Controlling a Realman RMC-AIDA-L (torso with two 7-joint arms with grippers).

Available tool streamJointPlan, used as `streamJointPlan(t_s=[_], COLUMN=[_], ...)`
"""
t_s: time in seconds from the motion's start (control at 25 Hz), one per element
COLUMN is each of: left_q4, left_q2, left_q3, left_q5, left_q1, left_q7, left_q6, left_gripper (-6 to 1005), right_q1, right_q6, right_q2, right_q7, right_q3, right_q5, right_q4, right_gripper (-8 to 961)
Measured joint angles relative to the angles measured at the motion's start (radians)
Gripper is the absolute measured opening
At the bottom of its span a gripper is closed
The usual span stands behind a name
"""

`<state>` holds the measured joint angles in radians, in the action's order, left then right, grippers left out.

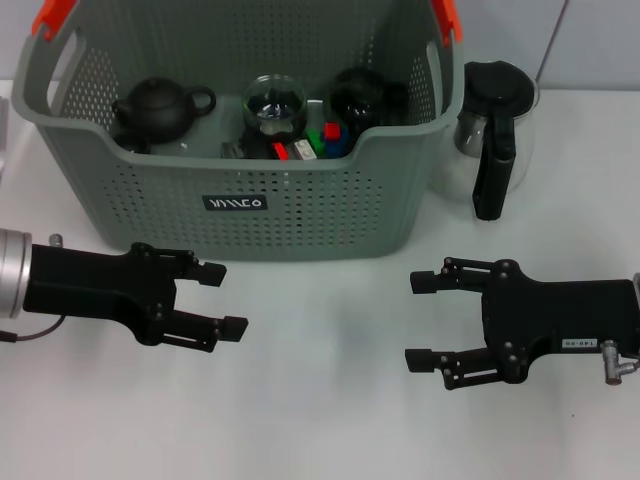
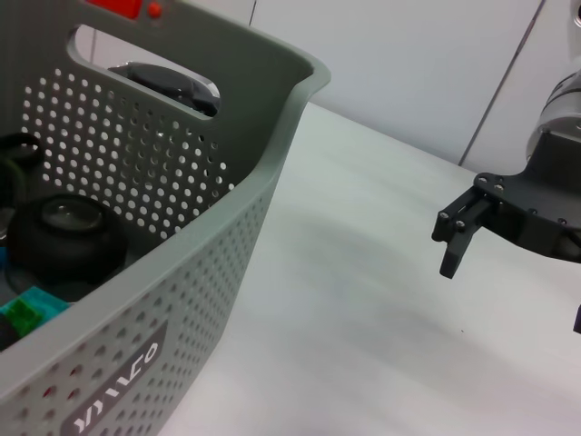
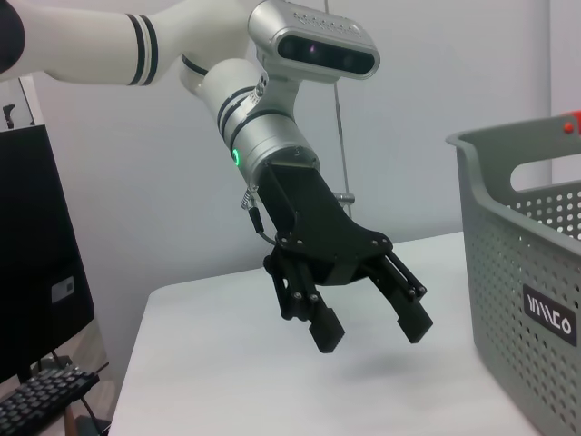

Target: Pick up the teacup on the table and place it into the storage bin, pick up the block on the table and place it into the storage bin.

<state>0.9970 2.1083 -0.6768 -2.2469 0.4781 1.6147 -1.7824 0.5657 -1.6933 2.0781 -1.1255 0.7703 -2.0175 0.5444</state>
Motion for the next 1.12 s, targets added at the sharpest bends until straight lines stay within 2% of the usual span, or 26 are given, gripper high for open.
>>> streamJointPlan(t_s=[1.12], left_q4=[-0.002], left_q2=[-0.001], left_q3=[-0.002], left_q5=[0.000], left_q1=[-0.002], left_q7=[0.002], left_q6=[0.003], left_gripper=[840], right_q1=[0.010], right_q6=[0.003], right_q2=[0.004], right_q7=[-0.002], right_q3=[0.007], right_q5=[-0.005], right_q4=[0.000], right_gripper=[914])
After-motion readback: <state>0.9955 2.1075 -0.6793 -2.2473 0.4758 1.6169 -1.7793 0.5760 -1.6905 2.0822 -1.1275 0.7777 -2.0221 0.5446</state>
